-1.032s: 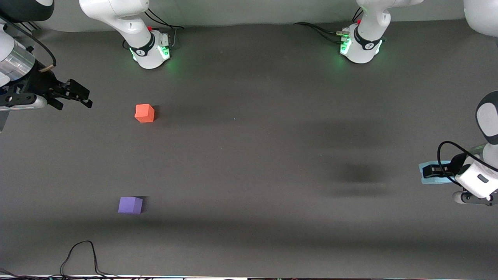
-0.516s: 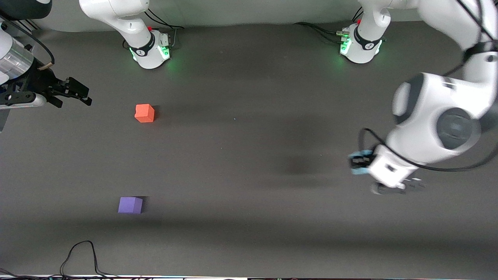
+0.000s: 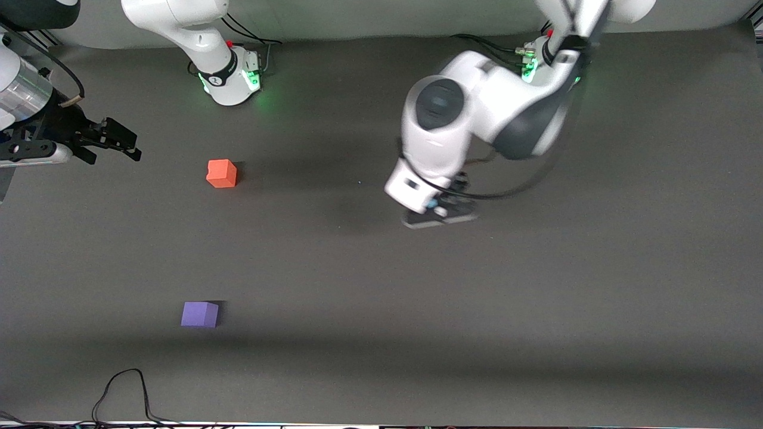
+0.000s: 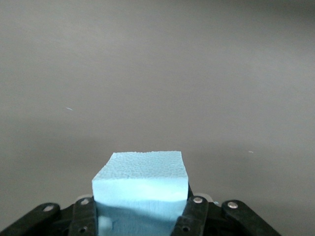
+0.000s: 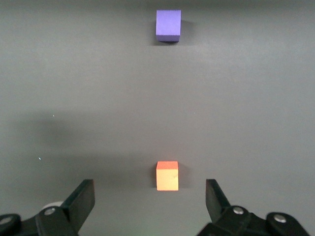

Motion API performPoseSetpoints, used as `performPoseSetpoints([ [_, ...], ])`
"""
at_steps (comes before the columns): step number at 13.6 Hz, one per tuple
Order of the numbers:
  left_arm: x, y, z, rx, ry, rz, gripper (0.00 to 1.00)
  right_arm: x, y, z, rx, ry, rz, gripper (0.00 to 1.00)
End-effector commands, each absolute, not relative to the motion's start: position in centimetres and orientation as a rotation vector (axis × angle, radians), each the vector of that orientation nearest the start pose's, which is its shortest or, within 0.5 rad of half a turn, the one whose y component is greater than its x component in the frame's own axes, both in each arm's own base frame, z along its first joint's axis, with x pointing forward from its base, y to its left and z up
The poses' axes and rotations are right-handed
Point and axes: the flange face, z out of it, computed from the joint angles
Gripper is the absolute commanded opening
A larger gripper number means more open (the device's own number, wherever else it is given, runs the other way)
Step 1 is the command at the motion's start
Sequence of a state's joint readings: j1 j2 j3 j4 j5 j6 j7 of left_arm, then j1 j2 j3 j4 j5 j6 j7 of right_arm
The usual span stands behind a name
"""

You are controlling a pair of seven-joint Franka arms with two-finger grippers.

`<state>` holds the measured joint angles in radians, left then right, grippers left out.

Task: Place blue block between orange and purple blocks
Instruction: 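Lift the blue block and carry it toward the table middle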

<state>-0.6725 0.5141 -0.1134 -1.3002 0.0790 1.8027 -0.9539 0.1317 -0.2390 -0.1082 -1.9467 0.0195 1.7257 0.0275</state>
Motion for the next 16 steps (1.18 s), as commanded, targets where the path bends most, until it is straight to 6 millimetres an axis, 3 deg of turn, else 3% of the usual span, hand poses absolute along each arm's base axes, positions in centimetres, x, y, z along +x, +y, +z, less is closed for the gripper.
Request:
performPoseSetpoints([
  [1,49.9,-53.9,41.6,-3.107,-0.280,-0.110,0.52,48.5,0.7,58.7,-3.111,-0.014,-0.020,1.00],
  [5,46.6,-59.5,34.6,-3.134,-0.174,-0.127,0.52,48.4,0.4,58.6,-3.110,-0.014,-0.013,1.00],
  [8,46.4,-60.8,29.5,-3.152,-0.129,-0.142,0.52,48.3,-1.0,58.4,-3.107,0.013,0.006,1.00],
  [11,46.5,-61.0,22.7,-3.134,-0.074,-0.179,0.52,48.3,-1.1,58.3,-3.104,0.020,0.006,1.00],
  [13,46.5,-60.9,20.6,-3.127,-0.060,-0.183,0.52,48.5,-1.5,58.1,-3.103,0.030,0.004,1.00],
  [16,46.4,-60.7,19.6,-3.118,-0.059,-0.168,0.53,48.9,-2.5,57.9,-3.100,0.061,-0.020,1.00],
])
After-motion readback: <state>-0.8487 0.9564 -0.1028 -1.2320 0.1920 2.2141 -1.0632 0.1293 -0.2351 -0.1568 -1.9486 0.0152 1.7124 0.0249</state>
